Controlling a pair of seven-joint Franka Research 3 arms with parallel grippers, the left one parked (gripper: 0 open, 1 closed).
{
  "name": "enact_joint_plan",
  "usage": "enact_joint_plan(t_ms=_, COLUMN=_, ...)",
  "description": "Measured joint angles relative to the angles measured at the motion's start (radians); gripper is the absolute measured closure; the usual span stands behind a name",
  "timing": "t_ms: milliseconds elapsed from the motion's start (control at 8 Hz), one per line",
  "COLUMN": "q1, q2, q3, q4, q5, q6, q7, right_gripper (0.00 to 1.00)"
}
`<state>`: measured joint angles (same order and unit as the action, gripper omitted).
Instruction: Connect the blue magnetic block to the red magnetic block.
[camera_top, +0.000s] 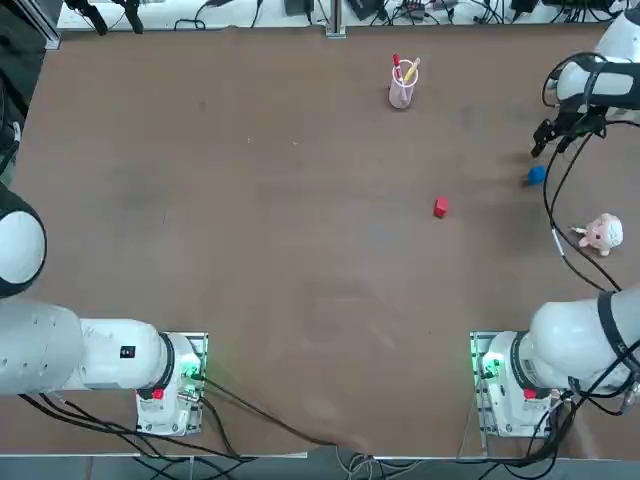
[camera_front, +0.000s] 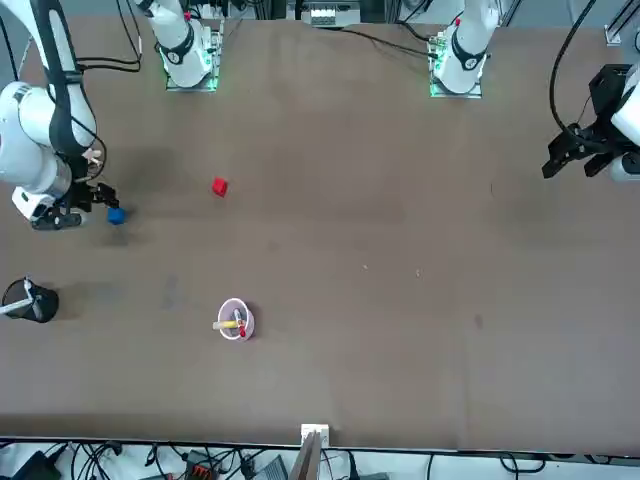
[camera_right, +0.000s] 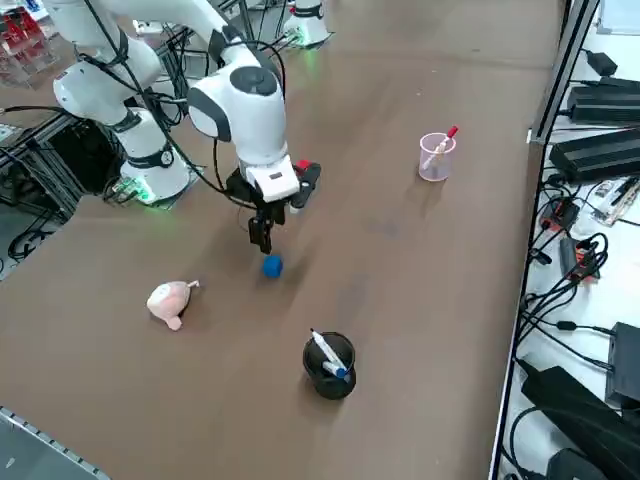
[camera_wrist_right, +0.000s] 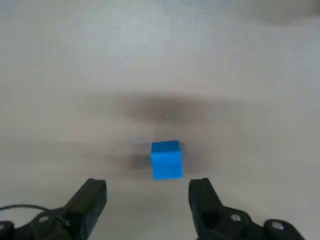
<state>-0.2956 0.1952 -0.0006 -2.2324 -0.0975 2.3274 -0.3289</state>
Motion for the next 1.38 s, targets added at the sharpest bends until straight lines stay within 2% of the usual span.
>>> enact_joint_plan(t_ms=625, q1=-0.046, q2=0.108, q3=0.0, q4=-0.003, q5=0.0, q6=0.11, q7=-0.004, right_gripper=0.0)
enact_joint_plan(t_ms=1375, q1=-0.055, q2=0.156, q3=0.0, q4=-0.003, q5=0.0, q6=0.14, q7=-0.004, right_gripper=0.03)
